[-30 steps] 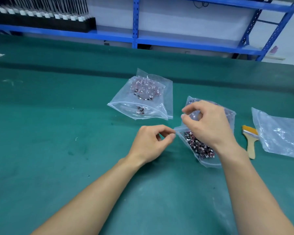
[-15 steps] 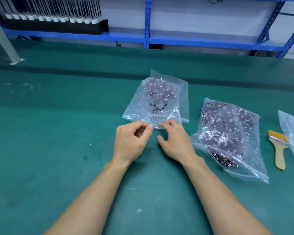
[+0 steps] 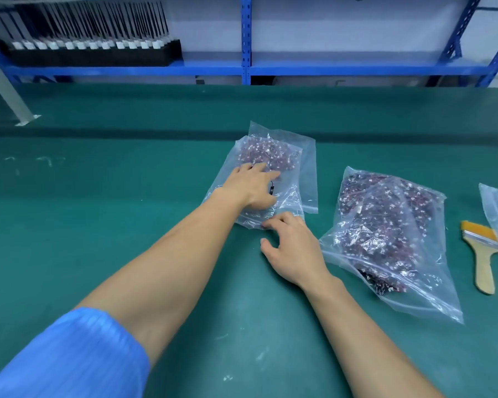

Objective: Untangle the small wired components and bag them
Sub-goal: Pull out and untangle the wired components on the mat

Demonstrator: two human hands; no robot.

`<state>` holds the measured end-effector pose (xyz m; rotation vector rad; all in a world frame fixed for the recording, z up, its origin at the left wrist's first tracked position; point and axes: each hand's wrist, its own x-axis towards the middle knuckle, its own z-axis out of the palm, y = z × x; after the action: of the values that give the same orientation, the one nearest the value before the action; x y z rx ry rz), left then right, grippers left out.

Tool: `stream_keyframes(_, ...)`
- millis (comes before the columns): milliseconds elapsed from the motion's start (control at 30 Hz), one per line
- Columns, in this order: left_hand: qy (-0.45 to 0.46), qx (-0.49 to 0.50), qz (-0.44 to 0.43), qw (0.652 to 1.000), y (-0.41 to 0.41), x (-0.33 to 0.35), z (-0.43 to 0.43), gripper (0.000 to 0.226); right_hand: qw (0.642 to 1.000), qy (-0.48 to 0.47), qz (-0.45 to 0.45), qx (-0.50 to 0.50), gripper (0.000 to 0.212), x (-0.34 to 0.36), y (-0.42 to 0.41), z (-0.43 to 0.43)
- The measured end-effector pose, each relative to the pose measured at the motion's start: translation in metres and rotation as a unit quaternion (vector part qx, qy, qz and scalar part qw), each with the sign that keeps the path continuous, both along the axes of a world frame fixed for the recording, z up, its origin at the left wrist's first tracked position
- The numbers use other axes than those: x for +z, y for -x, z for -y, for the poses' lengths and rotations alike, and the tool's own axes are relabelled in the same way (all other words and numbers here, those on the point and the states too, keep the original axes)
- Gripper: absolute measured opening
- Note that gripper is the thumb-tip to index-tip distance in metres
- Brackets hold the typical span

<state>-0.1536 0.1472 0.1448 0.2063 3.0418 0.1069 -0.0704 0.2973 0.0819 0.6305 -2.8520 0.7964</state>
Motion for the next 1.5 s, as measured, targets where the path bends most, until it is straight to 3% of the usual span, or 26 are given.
stream_keyframes(67, 0.025, -0.007, 0.0, 1.0, 0.001, -0.004, 0.004, 0.066, 1.0, 0.005, -0.002, 0.002, 0.037, 0.001, 0.001, 0.0)
stream_keyframes(267, 0.054, -0.059, -0.107, 0.991, -0.019, -0.014, 0.002, 0.025, 1.0, 0.009, 0.001, -0.001, 0.036, 0.0, 0.003, -0.002)
stream_keyframes(467, 0.063, -0.063, -0.143, 0.986, -0.045, -0.016, 0.008, 0.024, 1.0, 0.016, 0.005, 0.002, 0.033, -0.002, 0.002, -0.003)
stream_keyframes(600, -0.026, -0.058, -0.204, 0.977, -0.069, -0.012, 0.019, 0.021, 1.0, 0.023, 0.006, 0.001, 0.031, -0.001, 0.002, -0.004)
stream_keyframes(700, -0.19, -0.039, -0.251, 0.948, -0.099, -0.012, 0.029, 0.023, 1.0, 0.03, 0.008, 0.005, 0.031, 0.0, 0.002, -0.004)
stream_keyframes(800, -0.346, 0.029, -0.212, 0.913, -0.131, -0.016, 0.042, 0.024, 0.999, 0.033, 0.007, 0.007, 0.03, 0.001, 0.003, -0.004)
stream_keyframes(867, -0.404, 0.061, -0.149, 0.901, -0.149, -0.02, 0.053, 0.029, 0.999, 0.034, 0.008, 0.006, 0.029, 0.002, 0.003, -0.005)
stream_keyframes(1000, -0.431, 0.054, -0.032, 0.9, -0.172, -0.028, 0.068, 0.036, 0.999, 0.032, 0.012, 0.001, 0.028, 0.002, 0.003, -0.006)
stream_keyframes(1133, -0.502, 0.073, 0.002, 0.862, -0.18, -0.032, 0.079, 0.052, 0.999, 0.052, 0.005, 0.004, 0.025, 0.004, -0.002, -0.005)
stream_keyframes(1233, -0.524, 0.086, 0.002, 0.847, -0.18, -0.033, 0.089, 0.052, 0.996, 0.086, -0.034, 0.018, 0.024, 0.007, -0.007, -0.005)
stream_keyframes(1367, -0.534, 0.088, -0.017, 0.841, -0.179, -0.035, 0.095, 0.046, 0.986, 0.103, -0.06, 0.115, 0.026, 0.014, -0.016, -0.001)
stream_keyframes(1500, -0.548, 0.083, -0.009, 0.832, -0.18, -0.036, 0.094, 0.043, 0.972, 0.04, -0.014, 0.233, 0.022, 0.015, -0.023, 0.007)
